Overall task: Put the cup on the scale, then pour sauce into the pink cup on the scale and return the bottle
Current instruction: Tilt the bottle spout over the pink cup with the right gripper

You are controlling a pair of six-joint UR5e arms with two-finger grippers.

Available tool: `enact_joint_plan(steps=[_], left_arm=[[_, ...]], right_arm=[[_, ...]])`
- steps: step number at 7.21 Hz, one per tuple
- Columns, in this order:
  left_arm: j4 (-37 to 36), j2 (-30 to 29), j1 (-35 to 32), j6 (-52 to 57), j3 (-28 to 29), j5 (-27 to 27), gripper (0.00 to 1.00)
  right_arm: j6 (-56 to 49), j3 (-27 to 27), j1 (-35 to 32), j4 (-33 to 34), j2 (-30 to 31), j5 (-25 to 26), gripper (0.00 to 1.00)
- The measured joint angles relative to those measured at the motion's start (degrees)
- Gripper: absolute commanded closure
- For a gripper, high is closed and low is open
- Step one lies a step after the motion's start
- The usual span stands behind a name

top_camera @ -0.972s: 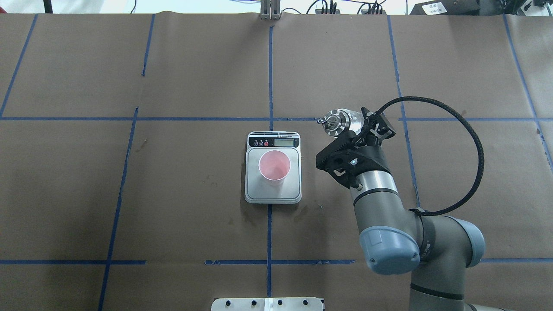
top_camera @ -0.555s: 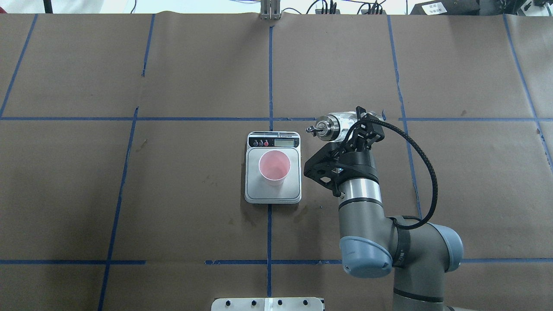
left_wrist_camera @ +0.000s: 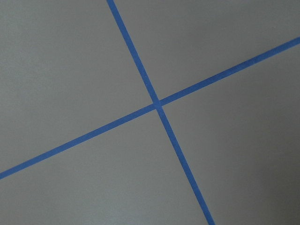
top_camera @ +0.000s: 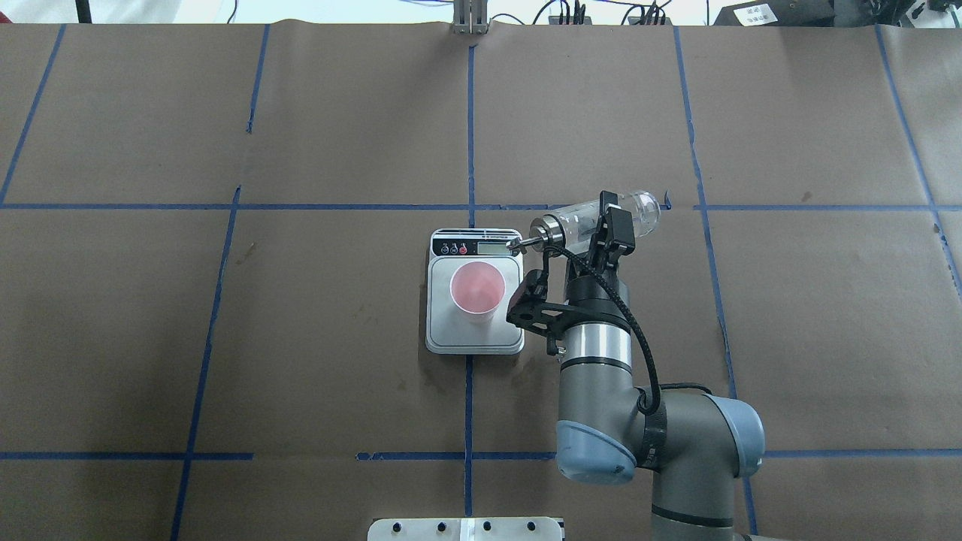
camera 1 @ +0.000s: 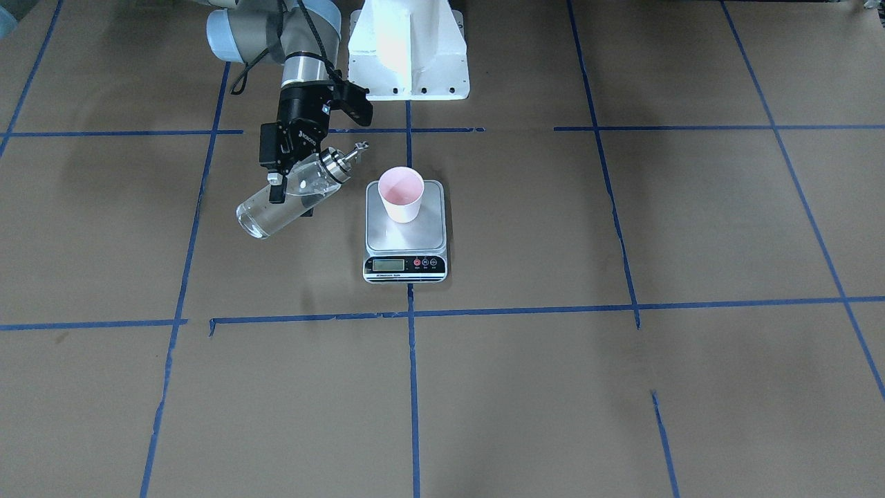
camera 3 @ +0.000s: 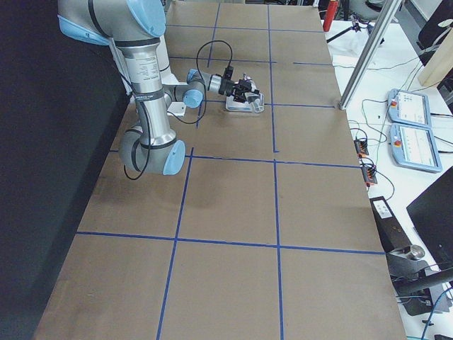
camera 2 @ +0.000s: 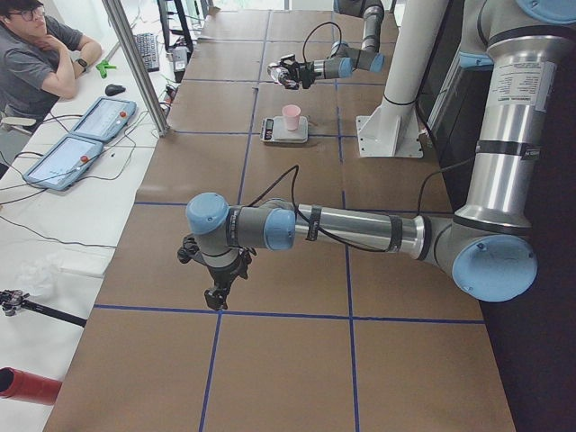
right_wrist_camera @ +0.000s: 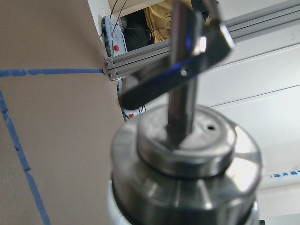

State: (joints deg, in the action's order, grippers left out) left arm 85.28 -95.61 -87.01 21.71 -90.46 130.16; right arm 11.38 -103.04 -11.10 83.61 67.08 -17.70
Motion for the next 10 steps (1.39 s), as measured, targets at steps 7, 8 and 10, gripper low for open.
enact_joint_plan(steps=[7,8,10], left_arm=[[0.0,-0.3,0.0,0.0,0.1,0.0,0.00],[0.0,-0.4,0.0,0.0,0.1,0.0,0.00],[0.0,-0.5,0.0,0.0,0.2,0.0,0.00]], right_arm=[[-20.9,0.9,0.6,1.1,0.0,6.2,1.00],[-22.7,0.9,0.6,1.1,0.0,6.9,1.00],[-25.6,0.9,0.6,1.1,-0.1,7.9,1.00]])
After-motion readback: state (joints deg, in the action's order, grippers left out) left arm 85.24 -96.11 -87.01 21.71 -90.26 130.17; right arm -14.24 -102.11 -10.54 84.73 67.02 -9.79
